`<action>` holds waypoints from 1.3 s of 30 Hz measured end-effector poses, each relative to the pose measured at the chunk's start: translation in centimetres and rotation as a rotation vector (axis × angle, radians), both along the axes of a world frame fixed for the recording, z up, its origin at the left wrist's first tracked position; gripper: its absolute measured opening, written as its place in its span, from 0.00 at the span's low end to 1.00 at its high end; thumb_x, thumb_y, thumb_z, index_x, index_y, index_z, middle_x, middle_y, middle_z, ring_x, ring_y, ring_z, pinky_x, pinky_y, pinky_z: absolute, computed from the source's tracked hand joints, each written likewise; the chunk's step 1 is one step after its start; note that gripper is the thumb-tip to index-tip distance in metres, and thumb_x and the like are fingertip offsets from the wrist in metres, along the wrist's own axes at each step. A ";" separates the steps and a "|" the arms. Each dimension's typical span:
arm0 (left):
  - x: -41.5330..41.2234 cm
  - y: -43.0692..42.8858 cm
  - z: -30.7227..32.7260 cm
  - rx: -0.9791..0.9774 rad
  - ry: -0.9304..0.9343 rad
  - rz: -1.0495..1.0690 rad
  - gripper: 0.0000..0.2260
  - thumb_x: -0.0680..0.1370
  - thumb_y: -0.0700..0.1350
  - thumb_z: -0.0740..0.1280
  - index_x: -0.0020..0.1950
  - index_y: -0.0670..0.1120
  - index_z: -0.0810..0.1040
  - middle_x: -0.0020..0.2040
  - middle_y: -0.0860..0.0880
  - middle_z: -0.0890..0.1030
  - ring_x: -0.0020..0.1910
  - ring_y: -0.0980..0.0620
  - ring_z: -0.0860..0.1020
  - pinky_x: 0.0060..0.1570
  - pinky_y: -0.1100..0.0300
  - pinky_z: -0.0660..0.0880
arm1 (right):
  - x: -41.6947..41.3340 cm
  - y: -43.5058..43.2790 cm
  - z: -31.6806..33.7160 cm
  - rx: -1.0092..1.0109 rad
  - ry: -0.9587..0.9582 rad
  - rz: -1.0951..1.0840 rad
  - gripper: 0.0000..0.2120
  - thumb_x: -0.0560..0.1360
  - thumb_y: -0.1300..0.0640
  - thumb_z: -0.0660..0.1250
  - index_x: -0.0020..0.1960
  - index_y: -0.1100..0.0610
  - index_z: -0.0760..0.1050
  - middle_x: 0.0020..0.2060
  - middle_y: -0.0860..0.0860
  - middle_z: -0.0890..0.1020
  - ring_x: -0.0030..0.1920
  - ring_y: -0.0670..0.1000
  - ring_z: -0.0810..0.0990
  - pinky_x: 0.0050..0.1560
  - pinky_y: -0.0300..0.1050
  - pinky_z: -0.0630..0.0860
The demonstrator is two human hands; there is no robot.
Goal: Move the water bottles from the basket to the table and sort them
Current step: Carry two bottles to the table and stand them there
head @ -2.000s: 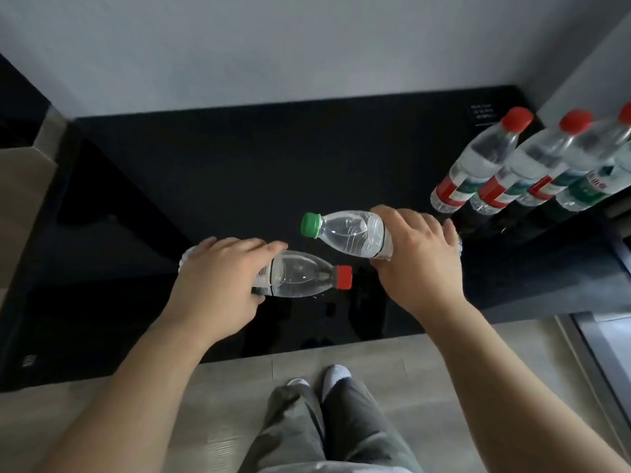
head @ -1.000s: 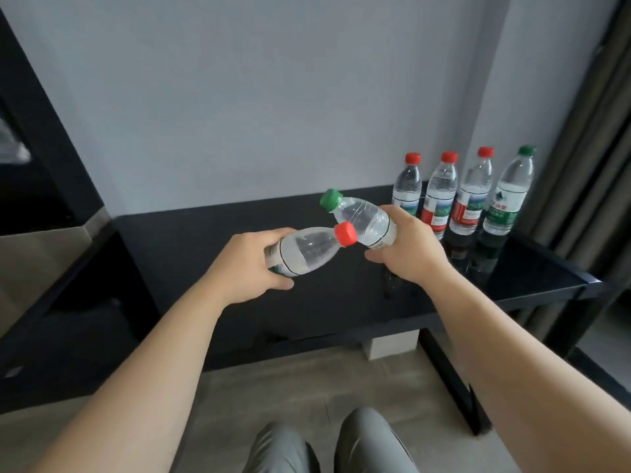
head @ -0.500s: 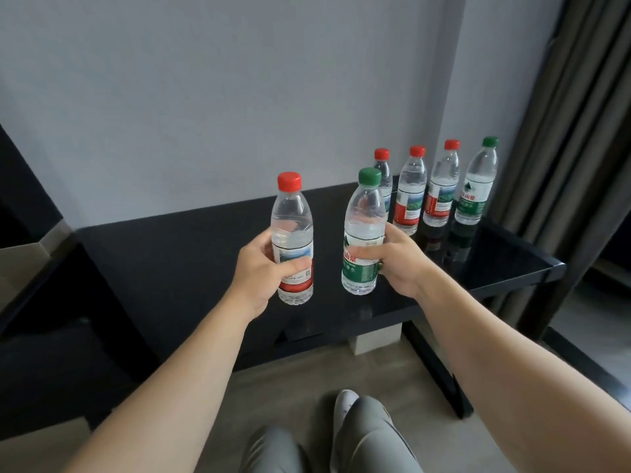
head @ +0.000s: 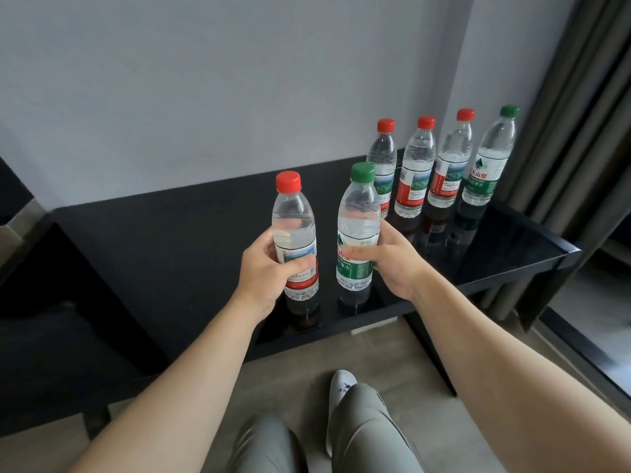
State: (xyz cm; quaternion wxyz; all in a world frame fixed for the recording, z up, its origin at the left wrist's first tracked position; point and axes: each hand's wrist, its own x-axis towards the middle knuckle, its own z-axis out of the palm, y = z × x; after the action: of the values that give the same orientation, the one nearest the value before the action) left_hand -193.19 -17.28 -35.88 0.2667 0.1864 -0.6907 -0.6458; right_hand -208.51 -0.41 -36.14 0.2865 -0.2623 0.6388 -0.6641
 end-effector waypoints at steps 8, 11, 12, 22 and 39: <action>0.2 -0.2 -0.7 -0.011 -0.012 -0.053 0.23 0.72 0.34 0.77 0.63 0.49 0.79 0.57 0.49 0.85 0.57 0.49 0.84 0.59 0.46 0.81 | 0.4 0.1 0.1 0.010 0.039 0.035 0.27 0.72 0.66 0.78 0.67 0.49 0.76 0.58 0.52 0.85 0.62 0.54 0.83 0.71 0.62 0.72; 0.3 -0.6 0.0 -0.071 -0.059 -0.088 0.32 0.71 0.36 0.79 0.71 0.50 0.73 0.61 0.51 0.83 0.60 0.51 0.82 0.63 0.43 0.79 | 0.4 0.6 0.7 0.028 0.127 0.075 0.40 0.67 0.62 0.81 0.75 0.46 0.69 0.63 0.50 0.83 0.65 0.53 0.81 0.71 0.63 0.73; 0.4 -0.6 0.6 -0.102 -0.070 -0.092 0.37 0.70 0.37 0.80 0.76 0.52 0.69 0.64 0.53 0.81 0.62 0.54 0.81 0.64 0.45 0.78 | 0.4 0.8 1.0 0.029 0.160 0.068 0.47 0.67 0.60 0.82 0.79 0.44 0.63 0.68 0.48 0.80 0.69 0.52 0.78 0.72 0.62 0.71; 2.4 2.2 6.6 -1.433 -0.262 0.221 0.53 0.70 0.53 0.80 0.84 0.50 0.48 0.83 0.42 0.37 0.81 0.35 0.55 0.73 0.32 0.63 | 4.2 1.2 4.7 0.244 1.210 -0.417 0.50 0.72 0.48 0.79 0.84 0.47 0.51 0.84 0.46 0.41 0.82 0.55 0.56 0.69 0.56 0.75; 0.7 4.4 5.5 -1.303 -0.319 0.273 0.42 0.68 0.38 0.81 0.78 0.46 0.66 0.83 0.47 0.45 0.72 0.42 0.68 0.54 0.48 0.83 | 5.0 -0.8 4.3 0.550 1.332 -0.455 0.41 0.74 0.53 0.77 0.80 0.49 0.59 0.83 0.50 0.37 0.72 0.63 0.69 0.47 0.50 0.82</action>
State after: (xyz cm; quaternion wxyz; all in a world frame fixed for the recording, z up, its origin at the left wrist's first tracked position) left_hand -192.52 -12.89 -30.37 0.2986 0.1661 -0.9395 -0.0236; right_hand -203.49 -1.18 -31.84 -0.2494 -0.3887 0.8580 -0.2248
